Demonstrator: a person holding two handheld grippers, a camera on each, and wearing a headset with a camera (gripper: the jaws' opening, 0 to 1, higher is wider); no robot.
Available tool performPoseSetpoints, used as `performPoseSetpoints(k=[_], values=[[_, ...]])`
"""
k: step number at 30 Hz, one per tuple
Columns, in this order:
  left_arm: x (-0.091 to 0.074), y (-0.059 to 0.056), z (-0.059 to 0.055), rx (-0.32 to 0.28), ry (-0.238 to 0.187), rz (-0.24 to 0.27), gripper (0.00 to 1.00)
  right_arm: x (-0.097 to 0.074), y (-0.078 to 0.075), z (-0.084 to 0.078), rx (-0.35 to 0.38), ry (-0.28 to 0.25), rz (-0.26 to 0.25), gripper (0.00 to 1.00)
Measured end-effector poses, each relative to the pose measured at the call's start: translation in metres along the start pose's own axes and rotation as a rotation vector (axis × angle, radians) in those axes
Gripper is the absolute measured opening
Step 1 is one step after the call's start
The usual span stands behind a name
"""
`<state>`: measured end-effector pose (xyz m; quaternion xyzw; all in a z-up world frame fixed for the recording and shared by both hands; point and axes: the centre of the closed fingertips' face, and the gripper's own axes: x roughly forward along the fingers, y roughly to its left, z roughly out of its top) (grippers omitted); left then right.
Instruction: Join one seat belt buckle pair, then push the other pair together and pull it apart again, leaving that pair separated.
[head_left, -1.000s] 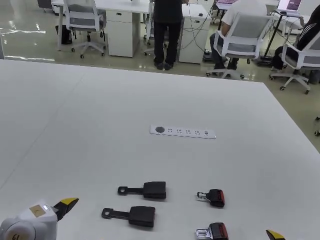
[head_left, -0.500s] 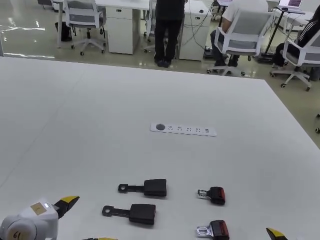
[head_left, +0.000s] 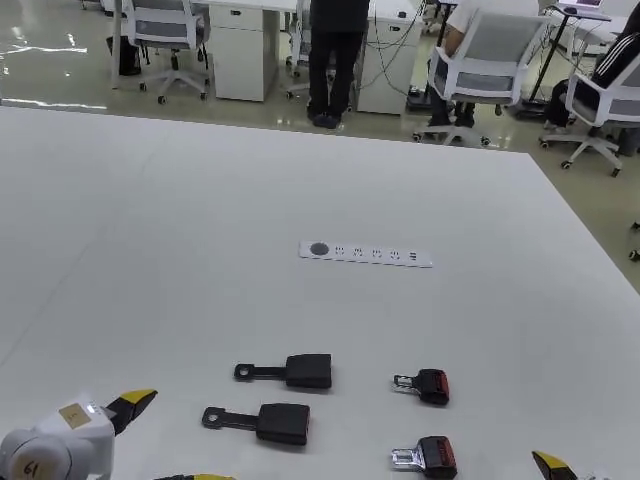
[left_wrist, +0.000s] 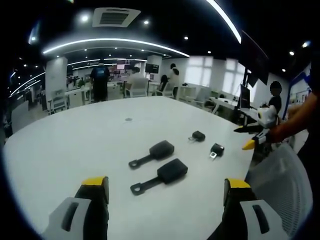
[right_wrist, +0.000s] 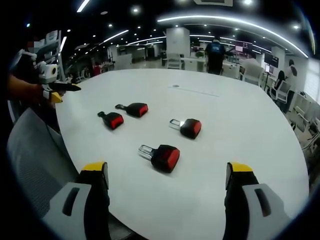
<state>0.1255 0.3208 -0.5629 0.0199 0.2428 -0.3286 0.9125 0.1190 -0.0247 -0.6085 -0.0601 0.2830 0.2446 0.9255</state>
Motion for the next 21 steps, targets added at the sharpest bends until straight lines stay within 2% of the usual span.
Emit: performPoseSetpoints(k=[4,14,20,21], values=[[-0.0001,-0.0035,0.0034,0.002,-0.001,-0.001,0.97,0.0007,-0.001,0.0021,0.001,-0.003,0.0,0.98],[0.0035,0.0041,-0.0055,0.001,0.003,-0.004,0.97,0.001,-0.0022,0.0011,-0.005,-0.002,0.005,0.98],[0.0071,0.0043,-0.0054,0.002,-0.001,-0.006,0.97,-0.0003,-0.0072,0.002,-0.02,0.003,0.008,0.98],[0.0068,0.0016,-0.0029,0.004,0.0,-0.006,0.97,-0.0007,-0.008,0.0028,-0.021,0.004,0.008,0.98]])
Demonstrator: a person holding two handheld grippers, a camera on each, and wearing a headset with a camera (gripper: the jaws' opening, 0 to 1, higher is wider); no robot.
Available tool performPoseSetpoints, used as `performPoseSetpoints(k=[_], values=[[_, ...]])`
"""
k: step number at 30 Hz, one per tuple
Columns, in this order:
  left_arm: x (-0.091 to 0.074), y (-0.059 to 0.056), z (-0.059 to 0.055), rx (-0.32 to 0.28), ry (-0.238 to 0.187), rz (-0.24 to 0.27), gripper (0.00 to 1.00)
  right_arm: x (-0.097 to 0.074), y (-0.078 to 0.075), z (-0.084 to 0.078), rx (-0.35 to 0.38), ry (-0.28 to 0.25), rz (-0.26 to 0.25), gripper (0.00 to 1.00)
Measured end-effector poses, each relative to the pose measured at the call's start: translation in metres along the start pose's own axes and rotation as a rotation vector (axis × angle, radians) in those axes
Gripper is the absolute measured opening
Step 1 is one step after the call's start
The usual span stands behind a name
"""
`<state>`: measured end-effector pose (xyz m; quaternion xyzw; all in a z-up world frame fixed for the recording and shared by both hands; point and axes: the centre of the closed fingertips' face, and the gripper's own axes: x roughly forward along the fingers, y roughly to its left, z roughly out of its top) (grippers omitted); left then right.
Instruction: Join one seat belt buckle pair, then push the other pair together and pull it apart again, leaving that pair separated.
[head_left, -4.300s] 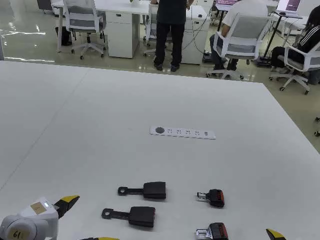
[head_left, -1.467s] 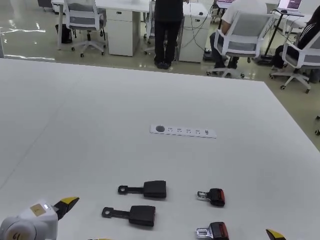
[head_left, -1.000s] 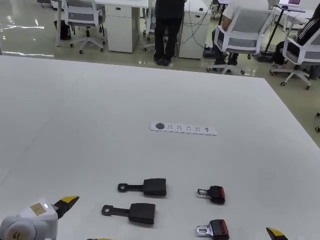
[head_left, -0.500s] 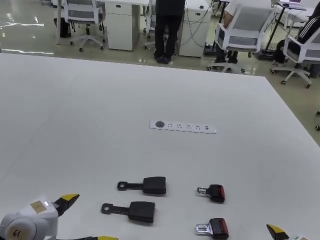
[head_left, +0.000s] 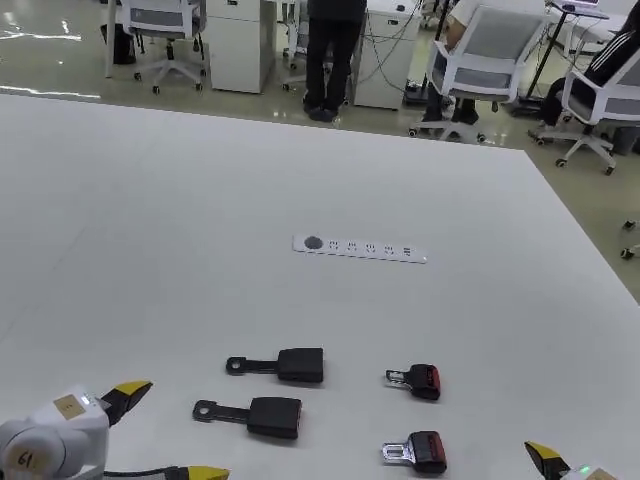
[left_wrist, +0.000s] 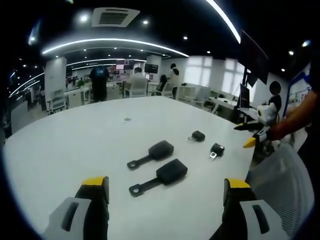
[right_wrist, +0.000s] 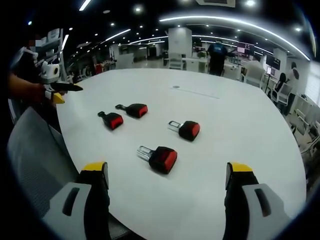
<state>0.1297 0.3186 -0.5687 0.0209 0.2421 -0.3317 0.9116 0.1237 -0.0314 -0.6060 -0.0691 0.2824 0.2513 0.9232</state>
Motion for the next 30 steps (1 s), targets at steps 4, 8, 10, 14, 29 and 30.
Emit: performPoseSetpoints(k=[4,8,10,14,29,30], values=[[0.0002,-0.0045,0.0035,0.0,0.0,0.001,0.97,0.0003,-0.0036,0.0011,-0.003,0.001,0.0,0.98],[0.0019,-0.0024,-0.0002,0.004,0.003,0.0,0.97,0.0011,-0.0051,0.0,-0.008,0.007,0.005,0.98],[0.0021,-0.002,-0.0006,0.002,0.002,0.001,0.97,0.0013,-0.0052,0.0002,-0.009,0.005,0.009,0.98],[0.003,0.0018,-0.0036,-0.002,0.002,0.005,0.97,0.0021,-0.0055,-0.001,-0.017,0.011,0.016,0.98],[0.0014,-0.004,0.0028,0.0,0.009,0.011,0.97,0.0068,-0.0017,-0.0004,0.001,0.004,0.022,0.98],[0.0017,-0.0044,0.0032,0.001,0.01,0.011,0.97,0.0067,-0.0014,-0.0002,0.001,0.005,0.022,0.98]])
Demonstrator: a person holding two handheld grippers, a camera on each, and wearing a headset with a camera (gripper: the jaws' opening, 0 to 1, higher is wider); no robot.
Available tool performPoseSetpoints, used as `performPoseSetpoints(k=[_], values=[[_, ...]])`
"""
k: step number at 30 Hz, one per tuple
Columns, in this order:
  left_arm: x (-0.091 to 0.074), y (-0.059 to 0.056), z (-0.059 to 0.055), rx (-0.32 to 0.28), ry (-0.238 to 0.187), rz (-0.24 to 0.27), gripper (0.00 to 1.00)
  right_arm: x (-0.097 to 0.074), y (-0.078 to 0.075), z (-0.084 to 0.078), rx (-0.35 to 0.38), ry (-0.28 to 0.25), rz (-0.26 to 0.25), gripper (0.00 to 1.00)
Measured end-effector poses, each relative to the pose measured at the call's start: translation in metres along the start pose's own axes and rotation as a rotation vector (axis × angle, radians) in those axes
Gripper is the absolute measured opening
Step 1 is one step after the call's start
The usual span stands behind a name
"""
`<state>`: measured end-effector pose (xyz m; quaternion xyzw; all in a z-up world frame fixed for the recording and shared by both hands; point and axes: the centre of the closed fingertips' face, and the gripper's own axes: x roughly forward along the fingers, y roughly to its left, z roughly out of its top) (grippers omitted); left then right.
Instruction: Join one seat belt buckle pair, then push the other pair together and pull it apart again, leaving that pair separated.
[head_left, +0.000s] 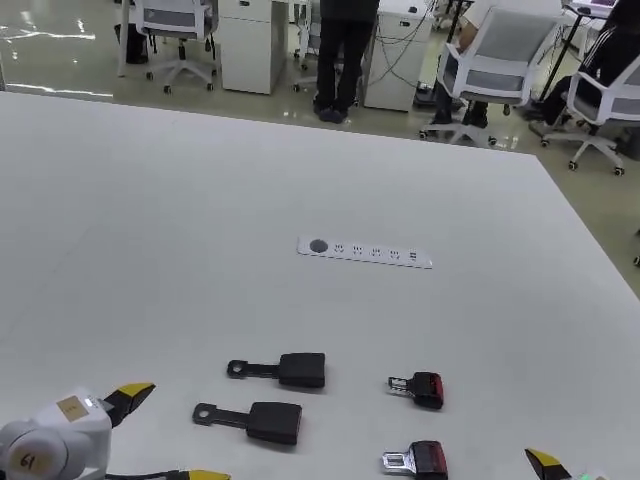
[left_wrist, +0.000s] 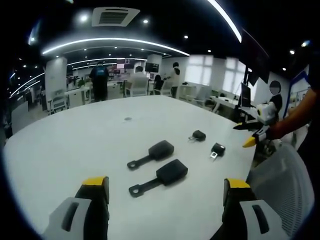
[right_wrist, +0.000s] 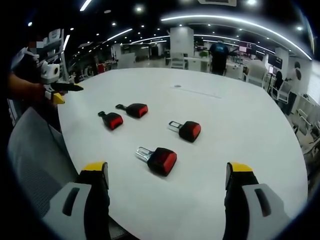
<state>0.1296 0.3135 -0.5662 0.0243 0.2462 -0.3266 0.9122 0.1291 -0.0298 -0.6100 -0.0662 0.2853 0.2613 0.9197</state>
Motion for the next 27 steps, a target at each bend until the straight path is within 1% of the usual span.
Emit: performPoseSetpoints(k=[4,15,27], values=[[0.001,-0.0002,-0.0002,-0.001,0.002,0.0,0.97,-0.0002,-0.0012,0.0017,0.01,-0.009,-0.007,0.99],[0.0055,-0.0033,-0.0006,0.002,0.013,-0.007,0.97,0.0017,-0.0035,0.0019,0.018,-0.014,-0.009,0.99],[0.0065,-0.0004,-0.0013,0.003,0.016,-0.01,0.97,0.0033,-0.0058,0.0012,0.016,-0.011,-0.012,0.99]])
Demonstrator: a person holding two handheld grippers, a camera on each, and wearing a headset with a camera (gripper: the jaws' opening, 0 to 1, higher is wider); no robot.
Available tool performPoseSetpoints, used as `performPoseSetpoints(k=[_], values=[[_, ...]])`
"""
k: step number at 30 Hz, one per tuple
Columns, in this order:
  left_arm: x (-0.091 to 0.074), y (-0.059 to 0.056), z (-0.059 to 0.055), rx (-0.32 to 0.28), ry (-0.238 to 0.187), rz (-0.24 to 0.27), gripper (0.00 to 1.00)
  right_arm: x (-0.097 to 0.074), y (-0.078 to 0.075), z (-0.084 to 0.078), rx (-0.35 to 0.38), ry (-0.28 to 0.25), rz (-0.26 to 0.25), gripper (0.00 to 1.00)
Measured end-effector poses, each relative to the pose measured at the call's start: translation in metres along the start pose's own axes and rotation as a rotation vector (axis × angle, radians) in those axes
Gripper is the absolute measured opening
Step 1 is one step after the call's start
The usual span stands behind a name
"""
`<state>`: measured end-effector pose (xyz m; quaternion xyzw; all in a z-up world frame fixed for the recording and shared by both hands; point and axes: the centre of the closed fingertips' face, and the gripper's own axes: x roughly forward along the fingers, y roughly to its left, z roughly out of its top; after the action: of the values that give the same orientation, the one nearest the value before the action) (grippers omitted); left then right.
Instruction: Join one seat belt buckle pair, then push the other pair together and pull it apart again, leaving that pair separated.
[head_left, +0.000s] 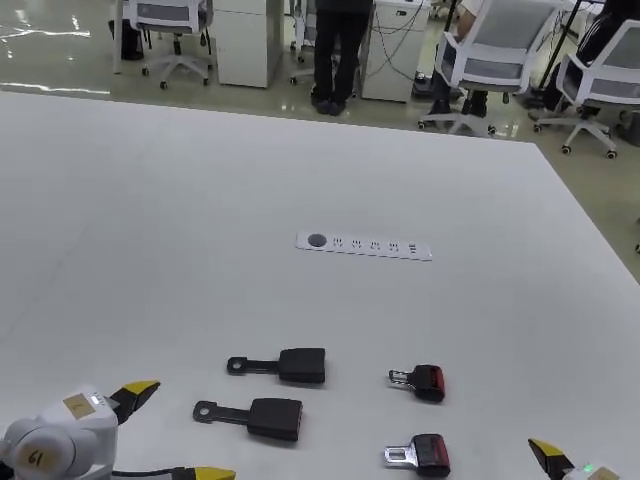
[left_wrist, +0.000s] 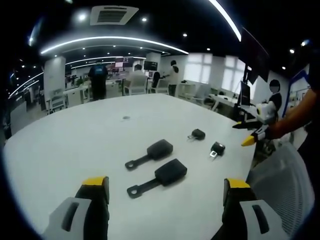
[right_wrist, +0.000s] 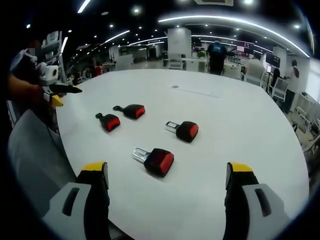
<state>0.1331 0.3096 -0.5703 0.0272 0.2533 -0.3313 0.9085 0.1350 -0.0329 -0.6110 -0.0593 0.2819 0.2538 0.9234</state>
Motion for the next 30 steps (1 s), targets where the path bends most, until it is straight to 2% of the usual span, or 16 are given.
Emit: performPoseSetpoints(k=[19,30], values=[[0.004,0.007,-0.003,0.0,0.008,-0.002,0.97,0.007,0.0,0.003,-0.013,0.005,0.01,0.98],[0.008,0.007,-0.003,0.011,0.019,-0.016,0.97,0.013,0.002,0.004,-0.026,0.019,0.029,0.98]])
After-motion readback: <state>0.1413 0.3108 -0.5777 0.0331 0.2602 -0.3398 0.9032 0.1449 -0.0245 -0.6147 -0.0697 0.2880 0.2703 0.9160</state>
